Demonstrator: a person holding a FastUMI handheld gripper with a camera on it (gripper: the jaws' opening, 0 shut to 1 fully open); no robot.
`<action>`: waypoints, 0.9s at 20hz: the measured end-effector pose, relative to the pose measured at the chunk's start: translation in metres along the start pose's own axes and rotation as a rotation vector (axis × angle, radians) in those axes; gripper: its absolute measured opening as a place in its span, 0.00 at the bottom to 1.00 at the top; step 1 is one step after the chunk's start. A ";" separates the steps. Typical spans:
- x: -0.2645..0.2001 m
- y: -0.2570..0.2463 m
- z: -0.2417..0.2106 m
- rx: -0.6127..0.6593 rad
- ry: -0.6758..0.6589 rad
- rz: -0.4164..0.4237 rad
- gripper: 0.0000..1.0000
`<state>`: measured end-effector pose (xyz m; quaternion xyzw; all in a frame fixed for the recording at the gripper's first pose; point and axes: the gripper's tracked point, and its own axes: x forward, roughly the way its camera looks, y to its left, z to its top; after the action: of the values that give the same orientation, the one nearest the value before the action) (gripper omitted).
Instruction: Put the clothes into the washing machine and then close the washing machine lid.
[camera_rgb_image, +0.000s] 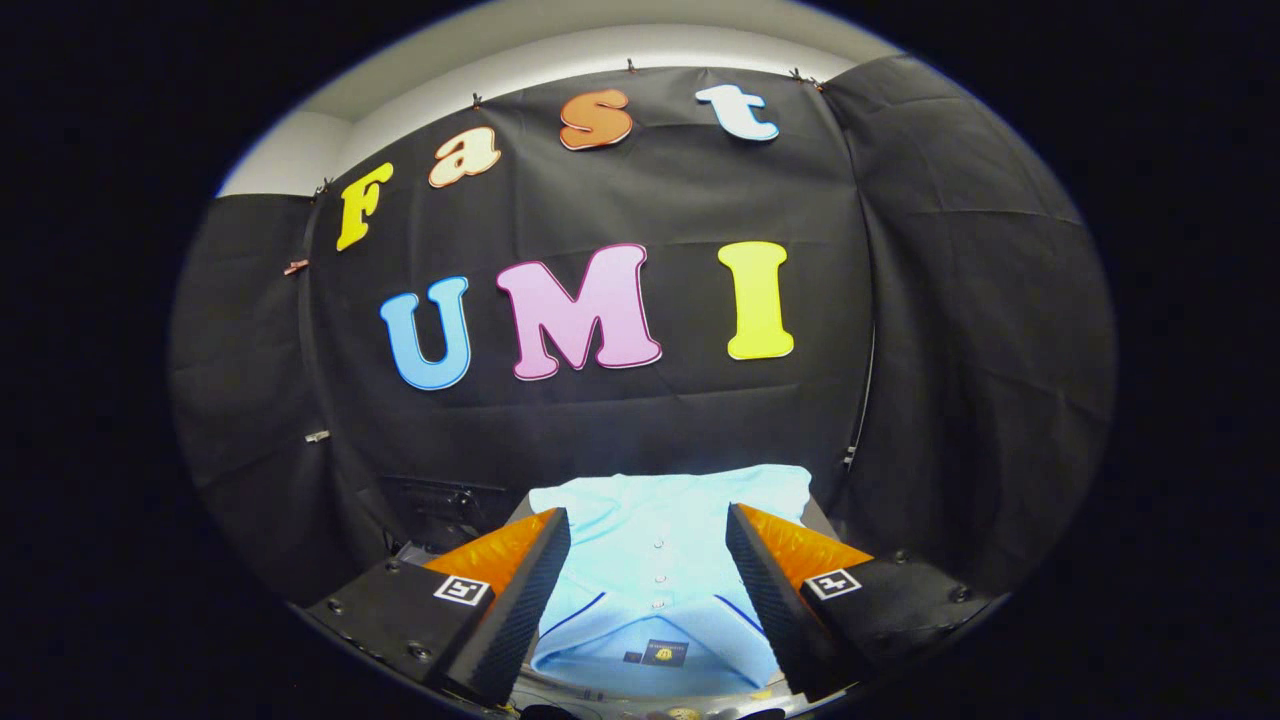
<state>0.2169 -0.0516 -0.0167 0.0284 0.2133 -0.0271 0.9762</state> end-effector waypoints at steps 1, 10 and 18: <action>0.009 -0.001 -0.001 -0.011 0.024 -0.004 0.98; 0.078 0.005 -0.015 -0.098 0.232 -0.003 0.99; 0.145 -0.013 -0.059 -0.118 0.435 -0.058 0.99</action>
<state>0.3235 -0.0665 -0.1317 -0.0295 0.4206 -0.0359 0.9060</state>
